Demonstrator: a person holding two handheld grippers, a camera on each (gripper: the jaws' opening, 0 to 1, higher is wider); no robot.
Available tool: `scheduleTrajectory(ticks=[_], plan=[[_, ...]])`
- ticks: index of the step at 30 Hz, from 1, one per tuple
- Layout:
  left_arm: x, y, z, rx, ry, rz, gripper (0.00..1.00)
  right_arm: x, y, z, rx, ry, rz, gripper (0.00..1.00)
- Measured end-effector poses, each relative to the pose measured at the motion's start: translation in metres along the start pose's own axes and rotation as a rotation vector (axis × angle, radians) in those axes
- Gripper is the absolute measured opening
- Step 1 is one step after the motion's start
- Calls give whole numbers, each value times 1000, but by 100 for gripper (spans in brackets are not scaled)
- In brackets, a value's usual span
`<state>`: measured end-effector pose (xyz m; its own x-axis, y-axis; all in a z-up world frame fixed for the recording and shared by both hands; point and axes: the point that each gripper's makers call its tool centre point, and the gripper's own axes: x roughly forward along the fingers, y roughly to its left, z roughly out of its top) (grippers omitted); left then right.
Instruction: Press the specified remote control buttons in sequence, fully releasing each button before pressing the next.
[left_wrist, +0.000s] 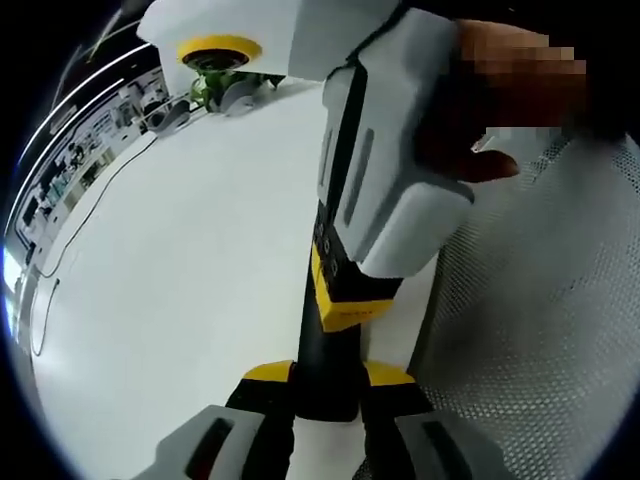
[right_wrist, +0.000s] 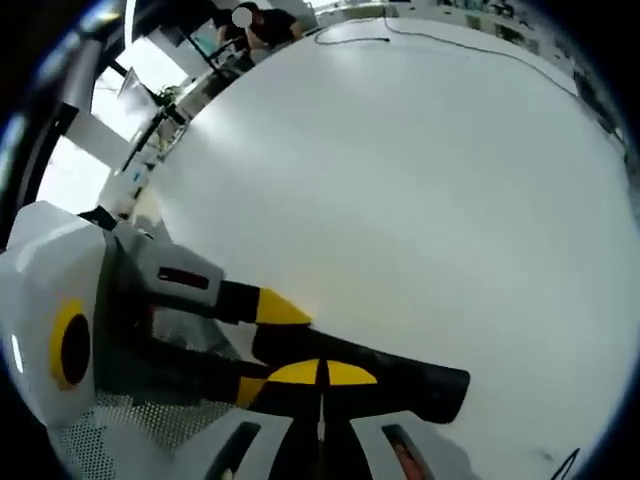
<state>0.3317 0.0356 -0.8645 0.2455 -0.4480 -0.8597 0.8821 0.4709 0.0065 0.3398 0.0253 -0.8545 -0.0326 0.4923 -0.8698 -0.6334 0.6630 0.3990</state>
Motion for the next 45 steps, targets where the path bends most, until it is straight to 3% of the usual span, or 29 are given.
scheduleTrajectory(ticks=[6,8,11,14,17,23,26,28,33,34,36,38,42,45], plan=[[0,0,0,-5,-2,-3,25,-5,1,2,44,-4,35,0],[-1,0,0,-9,-3,-2,25,-14,3,11,43,-55,47,0],[-1,0,0,-3,-2,-3,25,-44,7,48,-17,-277,58,0],[-1,0,0,-2,-2,-4,25,-77,3,68,-59,-425,24,0],[0,0,0,-4,0,-4,25,-110,4,77,-53,-545,25,0],[0,0,0,-4,0,-4,25,-168,5,72,-120,-695,-29,0],[0,0,0,-4,1,-4,25,-187,11,59,-143,-713,-17,0],[1,1,0,-7,-1,-3,25,-204,14,52,-151,-763,-26,0],[0,0,0,-7,-6,-5,25,-244,3,35,-200,-884,-208,0],[1,0,0,-7,-4,-4,25,-251,4,34,-207,-906,-227,2],[1,0,0,-8,-2,-2,25,-261,8,32,-207,-967,-233,16],[1,0,0,-11,-3,2,25,-265,9,25,-194,-988,-239,22],[1,0,0,-16,-6,5,25,-263,1,14,-171,-999,-287,31],[2,1,0,-17,-7,5,25,-257,-1,6,-120,-992,-255,41]])
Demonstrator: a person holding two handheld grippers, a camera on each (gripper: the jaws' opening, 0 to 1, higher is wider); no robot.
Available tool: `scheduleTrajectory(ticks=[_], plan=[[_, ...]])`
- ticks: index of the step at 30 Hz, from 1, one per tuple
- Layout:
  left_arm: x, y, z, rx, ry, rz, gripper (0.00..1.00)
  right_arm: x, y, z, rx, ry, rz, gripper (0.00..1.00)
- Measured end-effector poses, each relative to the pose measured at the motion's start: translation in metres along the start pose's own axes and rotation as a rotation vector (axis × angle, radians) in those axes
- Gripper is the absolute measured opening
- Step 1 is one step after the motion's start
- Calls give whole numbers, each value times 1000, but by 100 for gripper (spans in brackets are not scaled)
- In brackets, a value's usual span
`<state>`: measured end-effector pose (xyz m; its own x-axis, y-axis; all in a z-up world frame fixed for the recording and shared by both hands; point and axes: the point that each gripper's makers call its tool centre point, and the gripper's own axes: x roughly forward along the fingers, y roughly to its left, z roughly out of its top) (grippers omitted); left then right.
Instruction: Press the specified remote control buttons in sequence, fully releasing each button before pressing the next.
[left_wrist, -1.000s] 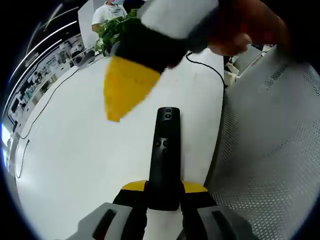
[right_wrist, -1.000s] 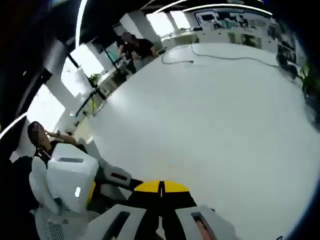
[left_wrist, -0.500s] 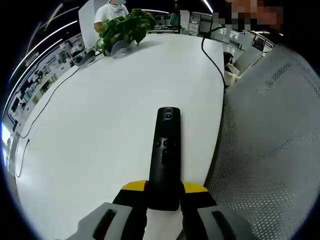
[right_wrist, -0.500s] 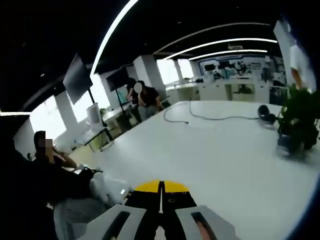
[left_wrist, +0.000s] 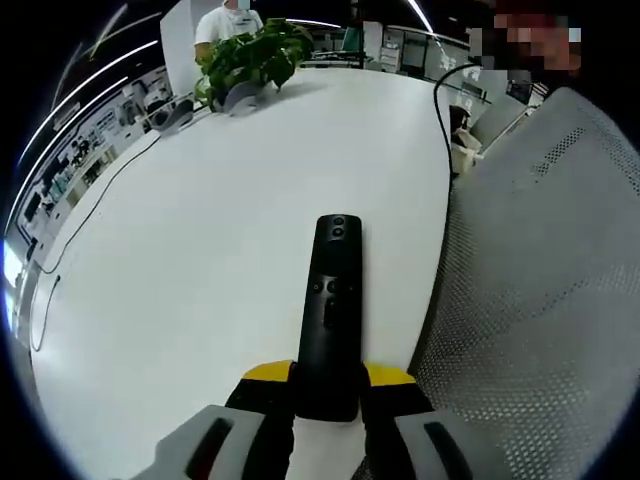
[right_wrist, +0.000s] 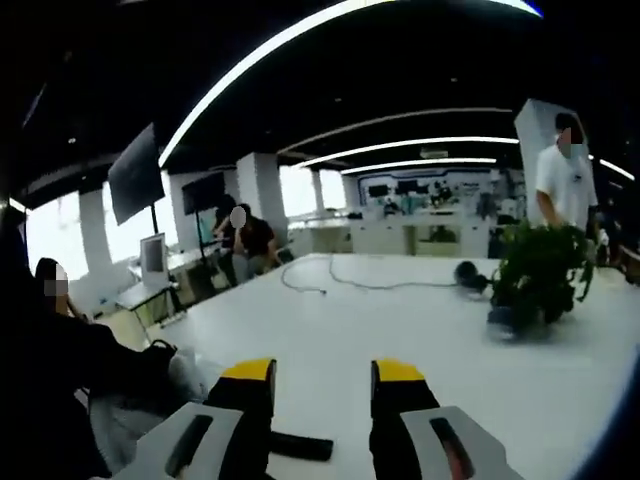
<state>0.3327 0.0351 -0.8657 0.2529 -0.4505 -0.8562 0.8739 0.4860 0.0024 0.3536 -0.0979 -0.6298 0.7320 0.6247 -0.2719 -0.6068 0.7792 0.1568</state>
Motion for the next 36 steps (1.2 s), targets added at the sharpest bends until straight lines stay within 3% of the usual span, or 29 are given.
scheduleTrajectory(ticks=[4,9,15,22,27,32,36], plan=[[-1,0,1,1,-2,-1,25,-4,-1,-6,-40,-15,-37,58],[0,0,0,4,1,-2,25,-3,-4,-22,-61,22,-77,67],[0,0,1,9,3,-8,25,-1,-20,-14,-116,-58,-171,84],[1,0,2,22,10,-18,25,-1,-37,-16,-90,-58,-243,84],[0,0,1,23,17,-13,25,1,-36,-26,-106,-3,-249,85],[0,-1,1,19,19,-12,25,-4,-42,-23,-87,-20,-284,93],[0,0,1,24,18,-20,25,-4,-45,-26,-90,-7,-301,94]])
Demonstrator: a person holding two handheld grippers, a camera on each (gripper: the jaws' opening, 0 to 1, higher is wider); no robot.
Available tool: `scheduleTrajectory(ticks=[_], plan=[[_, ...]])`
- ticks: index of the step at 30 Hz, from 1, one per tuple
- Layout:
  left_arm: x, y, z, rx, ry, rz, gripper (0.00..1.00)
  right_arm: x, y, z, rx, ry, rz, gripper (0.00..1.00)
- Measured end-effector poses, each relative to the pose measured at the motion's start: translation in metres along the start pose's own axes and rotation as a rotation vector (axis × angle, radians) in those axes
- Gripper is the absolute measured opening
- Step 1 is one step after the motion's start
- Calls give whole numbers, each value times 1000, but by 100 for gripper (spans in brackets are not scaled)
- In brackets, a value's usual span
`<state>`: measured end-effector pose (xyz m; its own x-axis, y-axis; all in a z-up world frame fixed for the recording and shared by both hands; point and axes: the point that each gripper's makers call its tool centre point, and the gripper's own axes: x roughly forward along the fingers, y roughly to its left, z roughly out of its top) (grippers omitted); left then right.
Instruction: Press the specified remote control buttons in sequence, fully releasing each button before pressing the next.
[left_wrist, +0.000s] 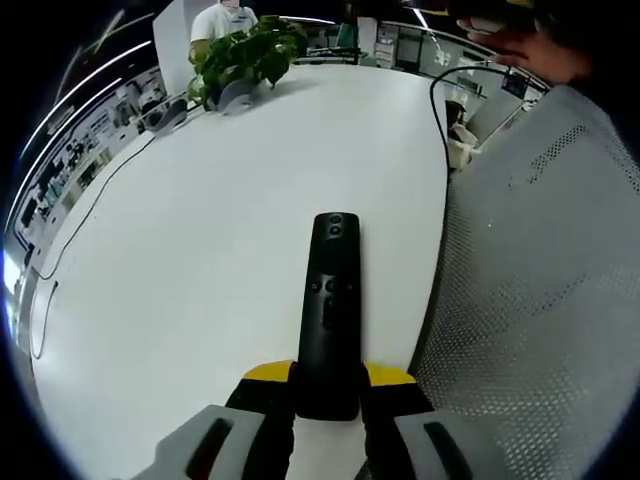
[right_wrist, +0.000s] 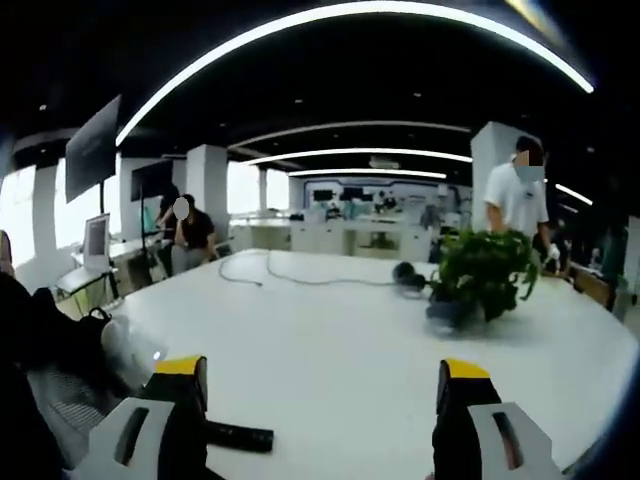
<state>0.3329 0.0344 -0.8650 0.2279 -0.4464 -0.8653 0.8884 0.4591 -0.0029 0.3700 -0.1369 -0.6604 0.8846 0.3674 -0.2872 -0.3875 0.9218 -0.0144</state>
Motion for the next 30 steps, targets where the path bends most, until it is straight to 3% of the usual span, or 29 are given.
scheduleTrajectory(ticks=[5,7,11,21,30], plan=[[1,0,1,29,32,-10,25,2,-4,-12,-34,71,-26,90],[1,1,1,24,51,-15,25,1,-4,-12,-30,72,-20,87],[2,3,1,60,75,-35,24,-4,-3,-1,0,10,-1,84],[4,15,4,148,137,-73,24,1,-3,-9,-13,52,-9,81],[7,51,10,166,210,-62,24,1,-4,-13,-22,77,-15,77]])
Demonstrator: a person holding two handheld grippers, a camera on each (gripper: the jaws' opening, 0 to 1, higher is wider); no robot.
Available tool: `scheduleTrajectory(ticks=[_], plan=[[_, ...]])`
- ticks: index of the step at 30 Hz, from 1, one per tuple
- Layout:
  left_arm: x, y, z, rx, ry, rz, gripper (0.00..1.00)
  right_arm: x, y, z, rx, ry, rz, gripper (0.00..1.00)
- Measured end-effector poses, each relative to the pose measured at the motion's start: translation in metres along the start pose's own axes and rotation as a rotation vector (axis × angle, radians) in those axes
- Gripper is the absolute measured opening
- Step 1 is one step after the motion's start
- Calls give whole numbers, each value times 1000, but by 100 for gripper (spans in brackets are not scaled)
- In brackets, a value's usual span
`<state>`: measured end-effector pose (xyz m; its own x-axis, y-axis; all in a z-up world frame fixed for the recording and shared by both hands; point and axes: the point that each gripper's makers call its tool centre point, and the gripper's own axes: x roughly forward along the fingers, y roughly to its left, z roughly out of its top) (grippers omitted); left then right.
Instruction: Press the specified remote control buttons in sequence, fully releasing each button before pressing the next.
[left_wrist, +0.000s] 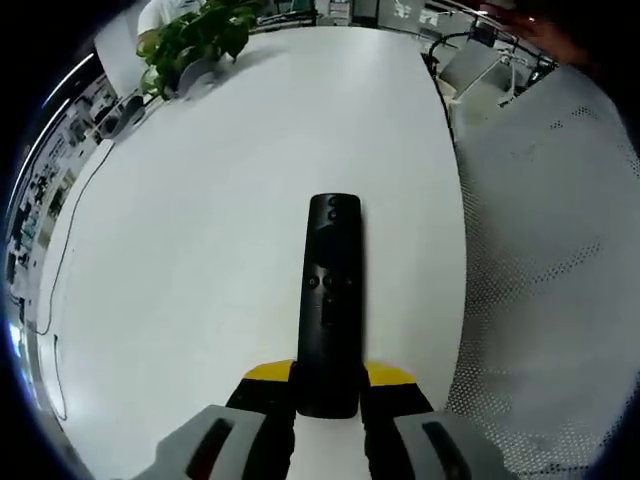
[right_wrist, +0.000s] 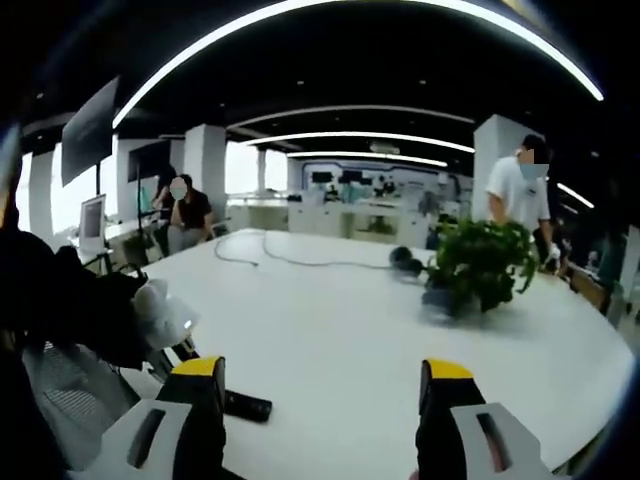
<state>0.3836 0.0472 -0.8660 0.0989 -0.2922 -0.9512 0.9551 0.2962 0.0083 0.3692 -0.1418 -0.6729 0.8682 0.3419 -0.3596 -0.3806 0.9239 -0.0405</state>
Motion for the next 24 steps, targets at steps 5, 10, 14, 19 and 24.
scheduleTrajectory(ticks=[5,10,14,19,24], plan=[[1,17,4,4,9,13,24,1,-1,-2,-1,13,-5,76],[2,35,7,45,29,31,24,1,-1,-4,-6,26,-11,74],[1,53,12,66,26,51,24,1,-2,-6,-1,34,-15,72],[0,75,15,69,33,68,24,1,-4,-9,-5,49,-24,71],[-3,99,19,80,45,79,24,2,-3,-10,-21,57,-23,70]])
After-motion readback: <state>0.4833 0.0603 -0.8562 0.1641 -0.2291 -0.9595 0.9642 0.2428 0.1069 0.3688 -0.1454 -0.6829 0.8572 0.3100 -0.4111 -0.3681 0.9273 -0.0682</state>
